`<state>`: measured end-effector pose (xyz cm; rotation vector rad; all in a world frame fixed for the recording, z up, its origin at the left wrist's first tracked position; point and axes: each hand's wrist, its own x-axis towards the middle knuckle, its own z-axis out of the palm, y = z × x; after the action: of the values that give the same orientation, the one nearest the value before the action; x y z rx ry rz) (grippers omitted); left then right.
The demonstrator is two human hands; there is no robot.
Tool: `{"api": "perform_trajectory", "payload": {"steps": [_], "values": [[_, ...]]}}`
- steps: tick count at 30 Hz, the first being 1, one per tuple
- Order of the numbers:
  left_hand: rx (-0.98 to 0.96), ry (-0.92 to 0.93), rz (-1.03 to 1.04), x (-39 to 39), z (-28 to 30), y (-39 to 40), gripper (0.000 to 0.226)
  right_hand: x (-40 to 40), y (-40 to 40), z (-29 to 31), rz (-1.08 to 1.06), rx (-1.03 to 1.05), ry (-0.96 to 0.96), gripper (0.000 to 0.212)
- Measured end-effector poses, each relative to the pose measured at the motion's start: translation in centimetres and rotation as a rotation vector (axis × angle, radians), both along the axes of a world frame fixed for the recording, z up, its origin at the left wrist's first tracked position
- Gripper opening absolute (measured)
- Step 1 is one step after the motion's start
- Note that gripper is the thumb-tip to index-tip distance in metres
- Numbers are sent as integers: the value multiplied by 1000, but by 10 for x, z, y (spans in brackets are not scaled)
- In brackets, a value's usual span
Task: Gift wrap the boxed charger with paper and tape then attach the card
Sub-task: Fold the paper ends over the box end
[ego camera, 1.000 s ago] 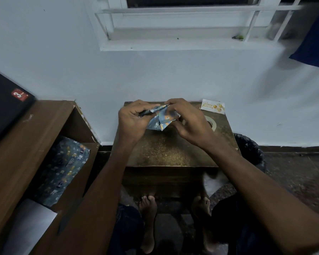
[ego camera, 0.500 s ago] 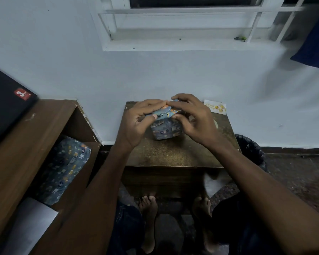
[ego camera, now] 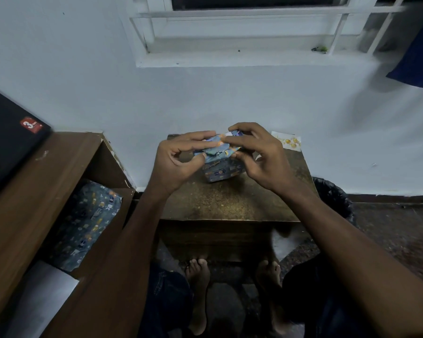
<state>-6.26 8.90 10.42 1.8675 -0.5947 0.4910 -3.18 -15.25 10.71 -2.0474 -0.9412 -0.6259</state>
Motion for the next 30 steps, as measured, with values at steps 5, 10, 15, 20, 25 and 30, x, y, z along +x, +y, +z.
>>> {"api": "perform_trajectory", "payload": {"steps": [5, 10, 15, 20, 25, 30], "values": [[-31, 30, -25, 5, -4, 7, 31, -2, 3, 0, 24, 18, 1, 40], [2, 23, 21, 3, -5, 0, 23, -1, 2, -2, 24, 42, 39, 40], [136, -85, 89, 4, -8, -2, 48, 2, 0, -3, 0, 116, 101, 34], [101, -190, 260, 12, -20, -11, 32, 3, 5, -6, -15, 113, 146, 31], [57, -113, 255, 10, -19, -14, 23, 2, 6, -4, -19, 151, 212, 18], [3, -65, 270, 10, -19, -18, 15, 2, 11, -6, -34, 235, 304, 9]]}}
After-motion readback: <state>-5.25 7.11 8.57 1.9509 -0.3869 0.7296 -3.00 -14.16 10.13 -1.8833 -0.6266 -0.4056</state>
